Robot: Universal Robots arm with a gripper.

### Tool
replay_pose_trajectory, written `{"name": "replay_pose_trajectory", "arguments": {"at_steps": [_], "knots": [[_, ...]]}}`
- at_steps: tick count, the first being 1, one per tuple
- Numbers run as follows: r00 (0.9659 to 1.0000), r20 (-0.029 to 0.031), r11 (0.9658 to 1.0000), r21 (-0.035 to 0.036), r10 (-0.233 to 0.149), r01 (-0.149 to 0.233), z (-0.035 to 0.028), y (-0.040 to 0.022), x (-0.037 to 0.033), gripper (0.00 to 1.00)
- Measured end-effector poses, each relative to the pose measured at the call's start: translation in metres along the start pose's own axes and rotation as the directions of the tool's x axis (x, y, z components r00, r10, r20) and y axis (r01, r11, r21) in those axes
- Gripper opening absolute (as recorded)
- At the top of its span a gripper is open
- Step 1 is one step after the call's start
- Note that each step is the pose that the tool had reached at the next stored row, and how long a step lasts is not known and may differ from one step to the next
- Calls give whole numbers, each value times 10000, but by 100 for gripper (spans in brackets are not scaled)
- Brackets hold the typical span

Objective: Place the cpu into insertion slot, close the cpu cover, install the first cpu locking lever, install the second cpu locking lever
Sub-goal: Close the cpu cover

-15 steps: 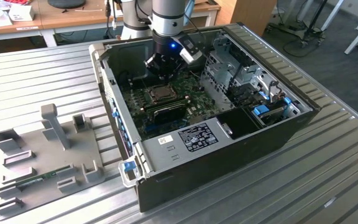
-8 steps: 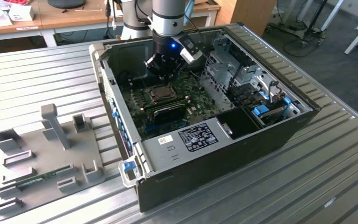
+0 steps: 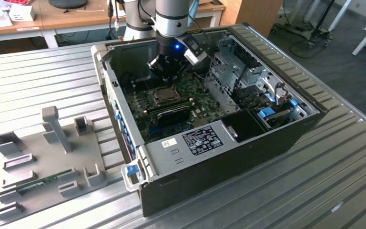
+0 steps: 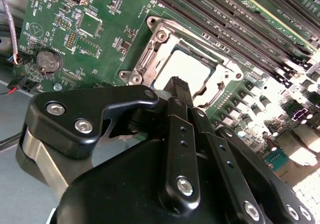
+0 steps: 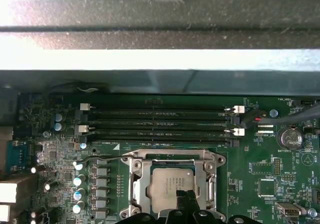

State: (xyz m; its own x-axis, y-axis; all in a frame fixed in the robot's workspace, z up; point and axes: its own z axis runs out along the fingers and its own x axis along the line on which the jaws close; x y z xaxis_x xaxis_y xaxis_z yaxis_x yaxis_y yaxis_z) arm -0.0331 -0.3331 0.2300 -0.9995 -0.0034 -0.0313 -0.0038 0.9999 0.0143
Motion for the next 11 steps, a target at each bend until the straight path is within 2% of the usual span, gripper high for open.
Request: {"name": "replay_pose_trajectory", "arguments": {"at_steps": [11], "knots": [[10000, 26, 10000, 3, -2, 2, 25, -1, 15, 10]]}}
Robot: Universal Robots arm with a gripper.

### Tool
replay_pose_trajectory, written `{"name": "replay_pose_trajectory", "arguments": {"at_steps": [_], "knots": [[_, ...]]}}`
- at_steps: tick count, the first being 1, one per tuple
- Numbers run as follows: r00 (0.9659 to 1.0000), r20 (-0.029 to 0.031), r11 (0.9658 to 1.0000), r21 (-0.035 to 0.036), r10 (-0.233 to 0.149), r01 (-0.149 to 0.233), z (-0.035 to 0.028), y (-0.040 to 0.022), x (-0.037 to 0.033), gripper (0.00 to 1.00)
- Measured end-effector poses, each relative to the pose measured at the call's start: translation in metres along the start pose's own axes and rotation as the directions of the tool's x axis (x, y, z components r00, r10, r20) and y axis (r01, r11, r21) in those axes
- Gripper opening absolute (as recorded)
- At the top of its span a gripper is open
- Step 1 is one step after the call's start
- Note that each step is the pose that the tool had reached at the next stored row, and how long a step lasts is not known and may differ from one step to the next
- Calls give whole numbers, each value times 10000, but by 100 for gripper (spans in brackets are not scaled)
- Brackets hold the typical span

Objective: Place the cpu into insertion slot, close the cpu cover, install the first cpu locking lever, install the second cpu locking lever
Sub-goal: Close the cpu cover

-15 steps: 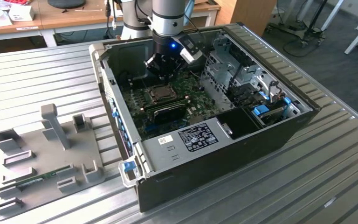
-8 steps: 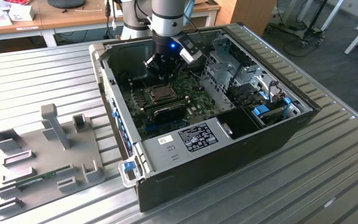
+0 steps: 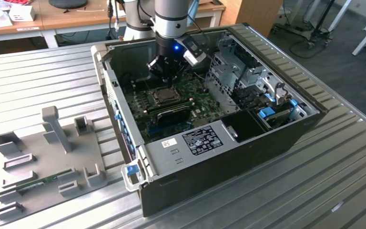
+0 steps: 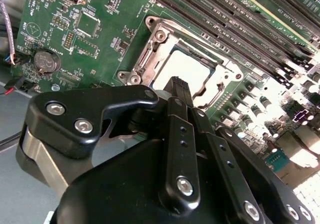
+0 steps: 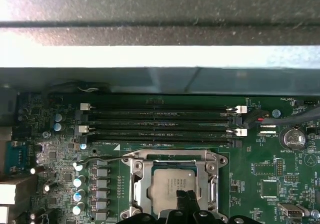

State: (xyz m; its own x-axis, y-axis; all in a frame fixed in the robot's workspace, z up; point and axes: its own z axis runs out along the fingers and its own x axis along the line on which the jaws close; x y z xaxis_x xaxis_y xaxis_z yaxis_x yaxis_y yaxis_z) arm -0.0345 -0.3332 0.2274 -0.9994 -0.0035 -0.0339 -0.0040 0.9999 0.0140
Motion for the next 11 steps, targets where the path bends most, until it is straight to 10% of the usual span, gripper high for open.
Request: {"name": "replay_pose_trajectory", "arguments": {"at_steps": [11], "knots": [[10000, 1, 10000, 1, -1, 1, 71, -1, 33, 10]]}}
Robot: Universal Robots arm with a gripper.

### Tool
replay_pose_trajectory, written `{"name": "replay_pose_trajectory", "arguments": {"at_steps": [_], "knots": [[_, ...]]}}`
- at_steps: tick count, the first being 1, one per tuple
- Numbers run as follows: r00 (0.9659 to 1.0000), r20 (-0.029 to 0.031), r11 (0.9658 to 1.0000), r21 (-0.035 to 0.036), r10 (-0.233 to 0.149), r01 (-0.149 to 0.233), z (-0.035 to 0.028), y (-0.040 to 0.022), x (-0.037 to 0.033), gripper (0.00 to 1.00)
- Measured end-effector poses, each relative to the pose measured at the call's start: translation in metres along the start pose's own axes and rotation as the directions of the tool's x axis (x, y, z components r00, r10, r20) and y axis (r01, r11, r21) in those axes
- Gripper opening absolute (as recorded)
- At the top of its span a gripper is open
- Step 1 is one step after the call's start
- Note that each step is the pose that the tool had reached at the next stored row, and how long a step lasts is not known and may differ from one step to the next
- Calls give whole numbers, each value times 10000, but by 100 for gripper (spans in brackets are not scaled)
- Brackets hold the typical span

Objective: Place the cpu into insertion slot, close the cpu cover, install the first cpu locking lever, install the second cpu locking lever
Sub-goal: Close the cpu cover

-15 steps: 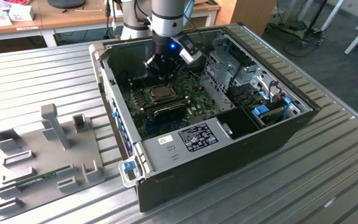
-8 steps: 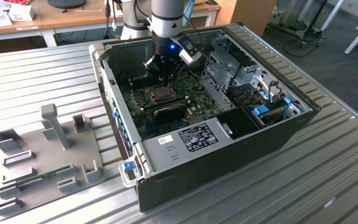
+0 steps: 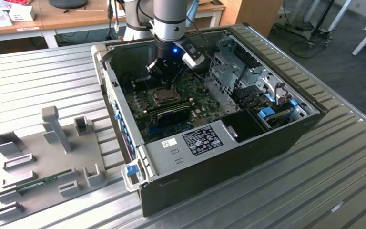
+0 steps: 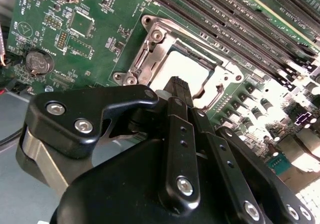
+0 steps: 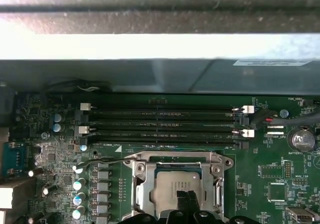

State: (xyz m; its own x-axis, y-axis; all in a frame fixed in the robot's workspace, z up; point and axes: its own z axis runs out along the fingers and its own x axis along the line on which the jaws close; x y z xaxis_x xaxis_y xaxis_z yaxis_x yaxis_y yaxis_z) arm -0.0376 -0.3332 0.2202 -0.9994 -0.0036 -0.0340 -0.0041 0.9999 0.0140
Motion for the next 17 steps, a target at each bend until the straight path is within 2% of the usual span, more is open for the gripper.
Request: {"name": "replay_pose_trajectory", "arguments": {"at_steps": [4, 17], "knots": [[10000, 1, 10000, -1, 1, -1, 5, 1, 30, 10], [10000, -23, 10000, -2, 2, -2, 7, 1, 33, 10]]}}
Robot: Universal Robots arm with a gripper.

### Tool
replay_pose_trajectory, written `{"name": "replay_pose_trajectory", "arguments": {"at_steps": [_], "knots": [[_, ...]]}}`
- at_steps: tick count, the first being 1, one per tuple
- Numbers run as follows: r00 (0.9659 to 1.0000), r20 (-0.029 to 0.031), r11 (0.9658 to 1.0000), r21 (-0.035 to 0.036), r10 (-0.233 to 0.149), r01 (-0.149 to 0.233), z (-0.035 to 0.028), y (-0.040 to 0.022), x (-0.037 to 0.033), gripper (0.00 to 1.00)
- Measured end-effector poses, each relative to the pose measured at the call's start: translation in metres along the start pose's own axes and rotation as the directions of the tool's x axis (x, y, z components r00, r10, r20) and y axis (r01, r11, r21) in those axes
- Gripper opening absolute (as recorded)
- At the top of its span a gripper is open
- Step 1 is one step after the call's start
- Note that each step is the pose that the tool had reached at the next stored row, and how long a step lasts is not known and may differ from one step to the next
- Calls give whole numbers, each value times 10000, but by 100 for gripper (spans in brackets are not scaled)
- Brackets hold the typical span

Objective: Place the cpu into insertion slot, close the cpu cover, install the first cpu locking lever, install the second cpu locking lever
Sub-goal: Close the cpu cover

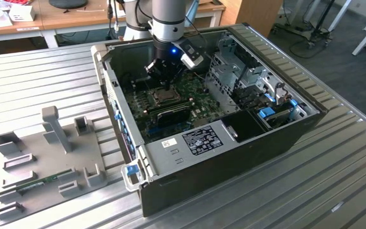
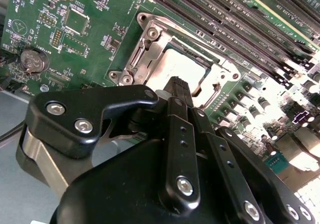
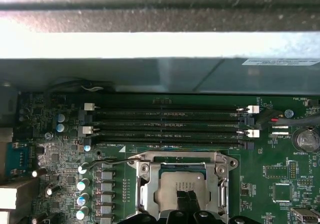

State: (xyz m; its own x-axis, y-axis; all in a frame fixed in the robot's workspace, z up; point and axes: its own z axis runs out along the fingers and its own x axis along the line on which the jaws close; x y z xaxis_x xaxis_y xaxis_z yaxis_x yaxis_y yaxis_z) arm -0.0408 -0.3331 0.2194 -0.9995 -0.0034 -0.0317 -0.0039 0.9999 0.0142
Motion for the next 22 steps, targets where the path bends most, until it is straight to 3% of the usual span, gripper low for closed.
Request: {"name": "replay_pose_trajectory", "arguments": {"at_steps": [6, 13, 22], "knots": [[10000, -6, 10000, -3, -2, 2, 2, 0, 8, 10], [10000, -7, 10000, 2, -1, 1, 19, 2, 131, 10], [10000, -7, 10000, 7, -1, 1, 38, 2, 231, 10]]}}
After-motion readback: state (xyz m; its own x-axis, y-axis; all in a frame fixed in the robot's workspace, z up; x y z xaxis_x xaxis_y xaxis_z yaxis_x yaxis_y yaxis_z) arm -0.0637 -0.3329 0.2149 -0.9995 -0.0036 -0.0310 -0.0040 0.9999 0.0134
